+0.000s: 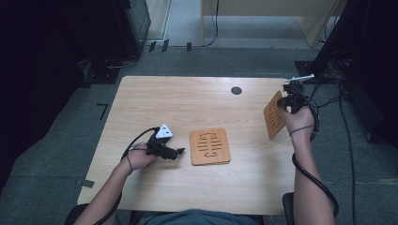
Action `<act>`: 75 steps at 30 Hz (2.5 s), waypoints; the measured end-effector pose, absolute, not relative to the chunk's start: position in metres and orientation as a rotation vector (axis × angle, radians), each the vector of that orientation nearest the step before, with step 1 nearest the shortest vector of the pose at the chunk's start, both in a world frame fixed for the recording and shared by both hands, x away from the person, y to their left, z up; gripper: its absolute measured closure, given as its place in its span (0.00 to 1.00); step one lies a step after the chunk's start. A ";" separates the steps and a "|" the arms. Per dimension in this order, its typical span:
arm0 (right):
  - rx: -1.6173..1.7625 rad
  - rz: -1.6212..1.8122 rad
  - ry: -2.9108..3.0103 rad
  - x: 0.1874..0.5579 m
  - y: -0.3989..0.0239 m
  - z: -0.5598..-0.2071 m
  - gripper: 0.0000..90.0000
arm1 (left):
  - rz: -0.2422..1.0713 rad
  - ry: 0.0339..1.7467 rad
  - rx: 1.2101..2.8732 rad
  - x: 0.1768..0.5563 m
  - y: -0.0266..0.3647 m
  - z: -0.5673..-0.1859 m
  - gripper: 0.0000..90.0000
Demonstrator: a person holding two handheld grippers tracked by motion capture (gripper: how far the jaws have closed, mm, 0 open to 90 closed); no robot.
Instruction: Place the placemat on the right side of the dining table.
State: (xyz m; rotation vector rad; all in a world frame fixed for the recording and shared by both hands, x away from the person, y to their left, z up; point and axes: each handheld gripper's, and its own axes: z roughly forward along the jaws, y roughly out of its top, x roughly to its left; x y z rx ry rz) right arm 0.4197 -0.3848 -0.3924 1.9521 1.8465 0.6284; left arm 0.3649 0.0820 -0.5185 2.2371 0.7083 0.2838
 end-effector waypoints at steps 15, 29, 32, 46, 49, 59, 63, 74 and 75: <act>2.004 0.643 1.811 0.418 -0.404 -0.399 0.87 | 0.284 0.708 2.237 0.365 0.082 -0.519 0.13; 2.098 0.788 1.745 0.418 -0.415 -0.408 0.88 | 0.283 0.708 2.237 0.365 0.082 -0.518 0.13; 2.100 0.790 1.756 0.419 -0.415 -0.411 0.85 | 0.282 0.708 2.236 0.365 0.082 -0.518 0.13; 2.122 0.763 1.776 0.421 -0.420 -0.423 0.77 | 0.283 0.708 2.237 0.365 0.082 -0.518 0.13; 2.117 0.738 1.782 0.422 -0.420 -0.427 0.73 | 0.282 0.708 2.236 0.365 0.082 -0.518 0.13; 2.085 0.688 1.815 0.425 -0.416 -0.435 0.65 | 0.285 0.706 2.239 0.365 0.082 -0.518 0.13; 2.074 0.673 1.821 0.425 -0.414 -0.437 0.63 | 0.284 0.708 2.237 0.365 0.082 -0.519 0.13; 2.039 0.631 1.860 0.428 -0.410 -0.445 0.54 | 0.284 0.709 2.236 0.365 0.082 -0.519 0.13; 2.043 0.630 1.865 0.429 -0.410 -0.446 0.53 | 0.283 0.708 2.236 0.365 0.082 -0.518 0.13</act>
